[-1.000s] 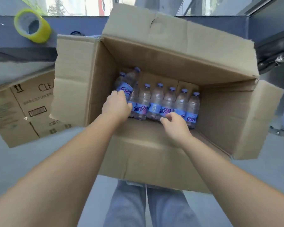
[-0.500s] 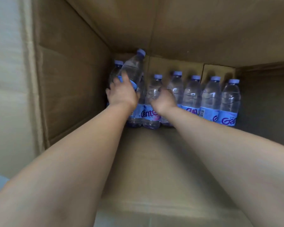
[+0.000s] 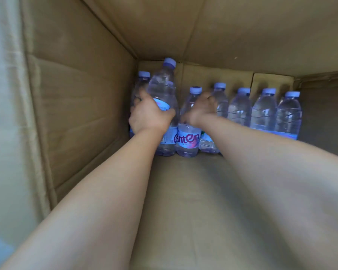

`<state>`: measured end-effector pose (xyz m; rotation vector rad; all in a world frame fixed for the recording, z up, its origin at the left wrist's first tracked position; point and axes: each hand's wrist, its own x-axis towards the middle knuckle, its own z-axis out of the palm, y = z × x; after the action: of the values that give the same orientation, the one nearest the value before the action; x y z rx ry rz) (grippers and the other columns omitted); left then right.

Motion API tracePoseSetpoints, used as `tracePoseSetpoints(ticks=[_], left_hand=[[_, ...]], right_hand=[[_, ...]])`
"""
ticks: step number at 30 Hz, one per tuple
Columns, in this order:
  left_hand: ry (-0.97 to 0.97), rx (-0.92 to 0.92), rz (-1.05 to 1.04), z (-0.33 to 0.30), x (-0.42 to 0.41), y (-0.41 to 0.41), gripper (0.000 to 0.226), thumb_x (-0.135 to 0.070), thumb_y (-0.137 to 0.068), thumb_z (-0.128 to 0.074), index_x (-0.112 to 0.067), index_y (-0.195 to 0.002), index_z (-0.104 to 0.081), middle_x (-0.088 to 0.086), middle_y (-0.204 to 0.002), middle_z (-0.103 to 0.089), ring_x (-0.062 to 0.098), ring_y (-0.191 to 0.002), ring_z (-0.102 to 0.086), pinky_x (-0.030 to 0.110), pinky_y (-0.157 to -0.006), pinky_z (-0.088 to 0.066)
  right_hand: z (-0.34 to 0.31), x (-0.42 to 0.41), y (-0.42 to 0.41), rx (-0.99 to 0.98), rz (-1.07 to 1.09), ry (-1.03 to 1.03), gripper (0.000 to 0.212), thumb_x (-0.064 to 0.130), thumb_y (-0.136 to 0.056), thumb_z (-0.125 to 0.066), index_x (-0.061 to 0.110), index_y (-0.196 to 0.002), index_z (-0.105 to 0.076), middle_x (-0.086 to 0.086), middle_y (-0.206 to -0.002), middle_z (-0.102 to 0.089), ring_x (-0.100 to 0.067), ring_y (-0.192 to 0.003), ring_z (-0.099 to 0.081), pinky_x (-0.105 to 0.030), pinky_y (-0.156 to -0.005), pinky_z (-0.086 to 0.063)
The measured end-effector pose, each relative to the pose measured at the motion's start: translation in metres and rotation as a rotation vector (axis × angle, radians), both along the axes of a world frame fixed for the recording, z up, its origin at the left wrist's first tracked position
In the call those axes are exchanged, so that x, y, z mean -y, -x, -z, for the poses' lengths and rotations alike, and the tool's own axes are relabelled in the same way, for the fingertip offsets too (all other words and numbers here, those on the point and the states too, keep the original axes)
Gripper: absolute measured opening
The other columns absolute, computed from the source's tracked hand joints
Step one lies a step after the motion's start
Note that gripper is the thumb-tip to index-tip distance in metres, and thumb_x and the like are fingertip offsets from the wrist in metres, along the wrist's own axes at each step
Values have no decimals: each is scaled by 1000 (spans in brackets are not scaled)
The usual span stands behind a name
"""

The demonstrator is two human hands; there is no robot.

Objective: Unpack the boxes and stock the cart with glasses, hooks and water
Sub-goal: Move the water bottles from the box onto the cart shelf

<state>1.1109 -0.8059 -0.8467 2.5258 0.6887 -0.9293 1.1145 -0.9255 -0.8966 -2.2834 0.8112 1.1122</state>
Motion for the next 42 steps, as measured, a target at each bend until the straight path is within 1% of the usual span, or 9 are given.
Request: tracePoseSetpoints(ticks=[4,9,12,16,24,29,35,38,42], left_hand=[[119,-81,-225,-30,5,22,76,-39,-64,-77,-12,-126,-43,9,-123,-57,30,-112,-56,35,-86,-46],[398,-34,-494,-90,8,41,53,-16,-61,-83,-16,-102,-51,-2,-94,-63,17,-87,-62,28,-79,-50],[475,4,-437,-146,10,44,56,-9,-62,-83,-18,-102,-46,-14,-83,-56,11,-81,-58,23,-76,-45],[540,39,-362,-224,15,43,67,-14,-52,-87,-20,-104,-45,-16,-89,-57,13,-89,-61,31,-82,-49],[626,140,-142,-372,70,36,69,-24,-45,-80,-22,-105,-45,-16,-93,-59,12,-93,-63,35,-85,-52],[703,191,84,-430,120,66,81,-16,-56,-80,-33,-124,-40,-16,-114,-59,9,-103,-59,30,-89,-49],[744,194,222,-475,210,136,73,-17,-57,-86,-43,-108,-40,-24,-98,-59,1,-93,-58,18,-75,-46],[749,199,279,-489,265,190,74,-24,-55,-87,-45,-106,-39,-26,-99,-59,-2,-93,-58,21,-77,-48],[748,171,266,-499,344,270,70,-27,-54,-85,-42,-107,-43,-22,-97,-61,1,-89,-60,21,-71,-49]], right_hand=[[-32,4,30,113,207,-193,66,16,-69,-77,18,-115,-30,-3,-110,-52,-19,-97,-54,-29,-88,-44],[-109,18,56,246,272,-222,70,12,-66,-77,13,-121,-35,-6,-113,-58,-24,-101,-57,-30,-85,-46],[-174,32,59,322,229,-217,68,10,-62,-77,17,-116,-37,-5,-113,-56,-27,-104,-54,-34,-86,-47],[-271,61,52,400,169,-242,61,11,-62,-74,24,-105,-33,-2,-108,-53,-27,-104,-50,-37,-86,-46],[-430,113,61,523,233,-216,58,12,-65,-73,21,-101,-27,-4,-103,-54,-24,-95,-55,-26,-72,-39],[-495,159,95,597,367,-216,61,13,-68,-74,20,-104,-25,1,-101,-47,-19,-91,-51,-25,-71,-37],[-544,249,185,672,465,-188,57,13,-65,-72,24,-103,-31,2,-100,-57,-18,-89,-60,-32,-69,-48],[-563,300,250,716,519,-178,56,9,-68,-71,28,-105,-34,9,-96,-57,-16,-87,-60,-29,-69,-48],[-582,366,338,727,547,-134,54,23,-66,-72,38,-103,-35,6,-102,-58,-19,-93,-58,-32,-72,-48]])
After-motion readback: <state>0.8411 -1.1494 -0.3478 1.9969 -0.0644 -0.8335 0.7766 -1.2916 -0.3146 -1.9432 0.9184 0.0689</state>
